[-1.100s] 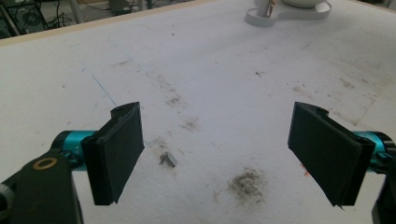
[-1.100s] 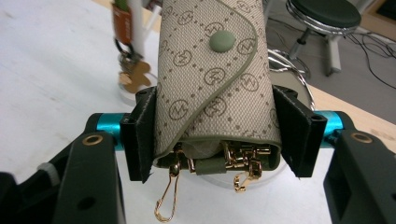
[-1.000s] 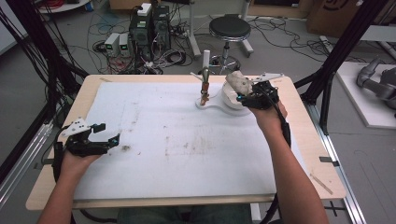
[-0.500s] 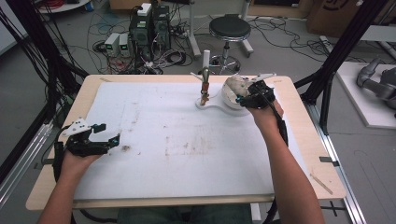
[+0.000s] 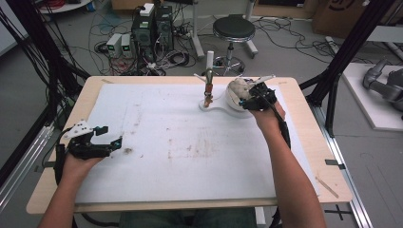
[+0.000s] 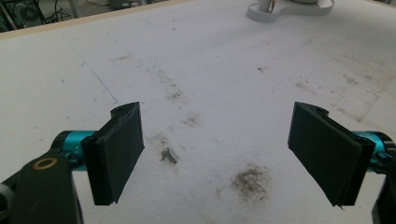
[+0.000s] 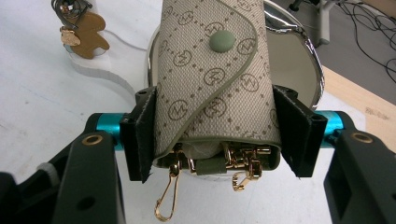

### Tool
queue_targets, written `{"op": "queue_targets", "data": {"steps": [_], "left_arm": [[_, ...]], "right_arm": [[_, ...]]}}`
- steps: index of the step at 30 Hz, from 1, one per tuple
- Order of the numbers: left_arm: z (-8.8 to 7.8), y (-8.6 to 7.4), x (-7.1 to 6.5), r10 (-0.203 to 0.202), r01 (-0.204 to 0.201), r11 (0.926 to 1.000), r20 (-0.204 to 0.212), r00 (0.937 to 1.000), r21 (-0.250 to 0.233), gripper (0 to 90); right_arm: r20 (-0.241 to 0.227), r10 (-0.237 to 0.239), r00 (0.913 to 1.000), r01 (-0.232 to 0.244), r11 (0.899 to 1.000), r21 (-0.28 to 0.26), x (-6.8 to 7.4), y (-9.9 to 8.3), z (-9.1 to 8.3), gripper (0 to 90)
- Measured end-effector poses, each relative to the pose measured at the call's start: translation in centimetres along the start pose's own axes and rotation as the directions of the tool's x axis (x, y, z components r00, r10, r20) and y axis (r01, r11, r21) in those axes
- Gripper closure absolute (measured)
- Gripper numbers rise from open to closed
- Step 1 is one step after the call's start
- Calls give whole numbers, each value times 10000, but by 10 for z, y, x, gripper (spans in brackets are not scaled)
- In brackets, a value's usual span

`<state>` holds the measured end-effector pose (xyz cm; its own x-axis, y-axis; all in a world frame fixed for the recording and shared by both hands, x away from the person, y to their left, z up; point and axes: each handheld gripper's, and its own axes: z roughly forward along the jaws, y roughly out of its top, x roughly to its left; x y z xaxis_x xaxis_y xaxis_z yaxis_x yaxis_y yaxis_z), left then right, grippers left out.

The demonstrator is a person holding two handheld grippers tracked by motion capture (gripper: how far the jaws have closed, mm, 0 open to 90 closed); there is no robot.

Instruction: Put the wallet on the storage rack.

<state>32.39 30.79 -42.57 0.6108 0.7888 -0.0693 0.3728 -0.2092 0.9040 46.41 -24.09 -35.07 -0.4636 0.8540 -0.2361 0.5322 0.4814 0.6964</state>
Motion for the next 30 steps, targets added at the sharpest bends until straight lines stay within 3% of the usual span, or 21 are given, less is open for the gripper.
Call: {"op": "queue_targets", "data": {"steps": [30], "left_arm": [[-1,0,1,-17,17,10000,-16,10000,-36,182]], "right_arm": [[-41,-112,9999,114,9992,388,4,-2,4,381]]}}
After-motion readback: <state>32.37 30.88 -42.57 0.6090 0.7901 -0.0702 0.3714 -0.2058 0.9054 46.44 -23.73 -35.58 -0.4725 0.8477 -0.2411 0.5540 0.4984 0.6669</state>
